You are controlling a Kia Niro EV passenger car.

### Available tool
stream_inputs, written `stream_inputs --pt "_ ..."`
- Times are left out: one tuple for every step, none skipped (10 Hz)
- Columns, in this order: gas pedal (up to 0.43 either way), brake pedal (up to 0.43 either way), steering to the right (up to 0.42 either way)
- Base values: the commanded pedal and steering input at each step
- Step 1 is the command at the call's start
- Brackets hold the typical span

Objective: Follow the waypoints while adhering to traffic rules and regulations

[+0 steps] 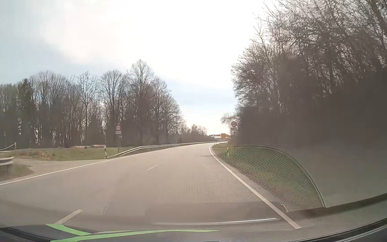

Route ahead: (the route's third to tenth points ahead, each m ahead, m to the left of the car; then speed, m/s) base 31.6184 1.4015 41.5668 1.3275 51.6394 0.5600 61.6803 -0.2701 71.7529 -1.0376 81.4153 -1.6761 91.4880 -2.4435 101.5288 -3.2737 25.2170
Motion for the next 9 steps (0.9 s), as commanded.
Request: stream_inputs --pt "0.248 0.000 0.007" --pt "0.248 0.000 0.007" --pt "0.248 0.000 0.007" --pt "0.248 0.000 0.007" --pt "0.248 0.000 0.007" --pt "0.248 0.000 0.007" --pt "0.248 0.000 0.008" --pt "0.248 0.000 0.008" --pt "0.248 0.000 0.008"
